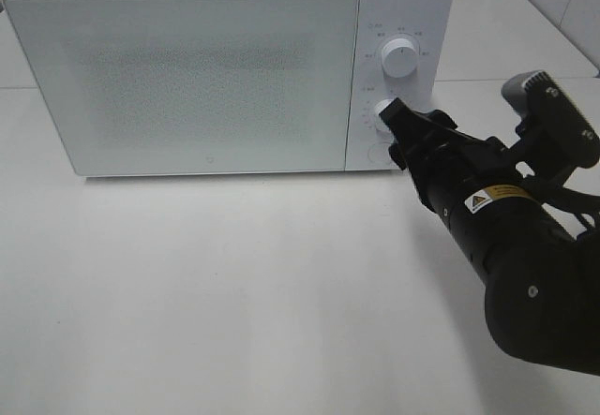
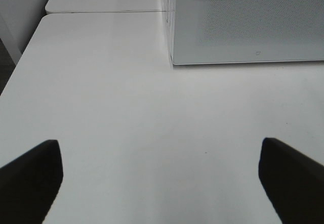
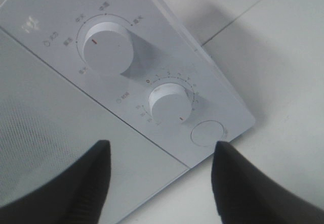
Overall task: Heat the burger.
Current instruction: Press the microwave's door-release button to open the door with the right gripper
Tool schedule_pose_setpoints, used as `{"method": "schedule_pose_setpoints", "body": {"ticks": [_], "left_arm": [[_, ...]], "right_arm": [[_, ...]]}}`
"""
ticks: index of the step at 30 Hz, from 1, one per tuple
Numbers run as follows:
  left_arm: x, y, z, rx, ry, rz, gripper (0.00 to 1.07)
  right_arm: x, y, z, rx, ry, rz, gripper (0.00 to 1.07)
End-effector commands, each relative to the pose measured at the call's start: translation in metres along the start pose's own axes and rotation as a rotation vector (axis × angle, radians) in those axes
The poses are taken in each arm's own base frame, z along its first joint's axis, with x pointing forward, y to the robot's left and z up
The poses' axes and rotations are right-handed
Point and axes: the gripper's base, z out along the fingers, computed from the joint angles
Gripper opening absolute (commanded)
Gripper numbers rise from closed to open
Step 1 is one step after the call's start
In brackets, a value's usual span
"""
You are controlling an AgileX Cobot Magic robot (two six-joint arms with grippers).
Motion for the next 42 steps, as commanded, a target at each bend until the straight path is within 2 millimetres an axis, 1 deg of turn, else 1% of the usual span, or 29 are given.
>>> {"method": "schedule_pose_setpoints", "body": {"ticks": [1, 2, 3, 4, 5, 7, 8, 9, 10, 13, 14, 17, 21, 23, 26, 32, 36, 37, 38, 39, 40, 42], "left_arm": [[0.001, -0.001, -0.002, 0.004, -0.025, -0.011, 0.98], [0.001, -0.001, -0.002, 0.004, -0.025, -0.011, 0.98], [0.001, -0.001, -0.002, 0.004, -0.025, -0.011, 0.98], [0.001, -0.001, -0.002, 0.004, -0.025, -0.011, 0.98], [0.001, -0.001, -0.002, 0.004, -0.025, -0.011, 0.98], [0.001, -0.001, -0.002, 0.004, -0.025, -0.011, 0.98], [0.001, -0.001, -0.002, 0.004, -0.025, -0.011, 0.98], [0.001, -0.001, -0.002, 0.004, -0.025, -0.011, 0.98], [0.001, -0.001, -0.002, 0.004, -0.025, -0.011, 0.98], [0.001, -0.001, -0.002, 0.004, -0.025, -0.011, 0.98], [0.001, -0.001, -0.002, 0.004, -0.025, -0.011, 0.98], [0.001, -0.001, -0.002, 0.004, -0.025, -0.011, 0.98], [0.001, -0.001, -0.002, 0.004, -0.025, -0.011, 0.98], [0.001, -0.001, -0.002, 0.004, -0.025, -0.011, 0.98], [0.001, -0.001, -0.002, 0.004, -0.025, -0.011, 0.98], [0.001, -0.001, -0.002, 0.004, -0.025, -0.011, 0.98], [0.001, -0.001, -0.002, 0.004, -0.025, -0.011, 0.98], [0.001, -0.001, -0.002, 0.004, -0.025, -0.011, 0.98], [0.001, -0.001, -0.002, 0.004, -0.025, -0.011, 0.98], [0.001, -0.001, -0.002, 0.004, -0.025, -0.011, 0.98], [0.001, -0.001, -0.002, 0.004, -0.025, -0.011, 0.98], [0.001, -0.001, -0.002, 0.004, -0.025, -0.011, 0.98]], "right_arm": [[0.003, 0.002, 0.0, 0.003, 0.028, 0.231, 0.4], [0.003, 0.002, 0.0, 0.003, 0.028, 0.231, 0.4], [0.004, 0.001, 0.0, 0.013, 0.041, 0.324, 0.3], [0.004, 0.001, 0.0, 0.016, 0.043, 0.367, 0.25], [0.004, 0.001, 0.0, 0.016, 0.043, 0.367, 0.25], [0.006, 0.0, 0.0, 0.035, 0.06, 0.483, 0.06], [0.006, 0.0, 0.0, 0.035, 0.06, 0.483, 0.06], [0.007, -0.001, 0.0, 0.042, 0.067, 0.508, 0.01], [0.009, -0.002, 0.0, 0.063, 0.085, 0.548, 0.0], [0.01, -0.003, -0.001, 0.077, 0.098, 0.565, 0.0], [0.012, -0.004, -0.001, 0.1, 0.115, 0.613, 0.0], [0.014, -0.006, 0.0, 0.133, 0.133, 0.648, 0.0], [0.012, -0.01, 0.003, 0.156, 0.136, 0.651, 0.0], [0.007, -0.011, 0.01, 0.158, 0.132, 0.653, 0.0], [0.005, -0.009, 0.015, 0.148, 0.141, 0.648, 0.0], [0.004, -0.012, 0.026, 0.188, 0.141, 0.673, 0.0], [0.011, -0.015, 0.034, 0.195, 0.154, 0.694, 0.0], [0.016, -0.015, 0.038, 0.202, 0.157, 0.716, 0.0], [0.016, -0.015, 0.038, 0.202, 0.157, 0.716, 0.0], [0.021, -0.016, 0.043, 0.209, 0.16, 0.727, 0.0], [0.021, -0.016, 0.043, 0.209, 0.16, 0.727, 0.0], [0.028, -0.017, 0.049, 0.214, 0.168, 0.715, 0.0]]}}
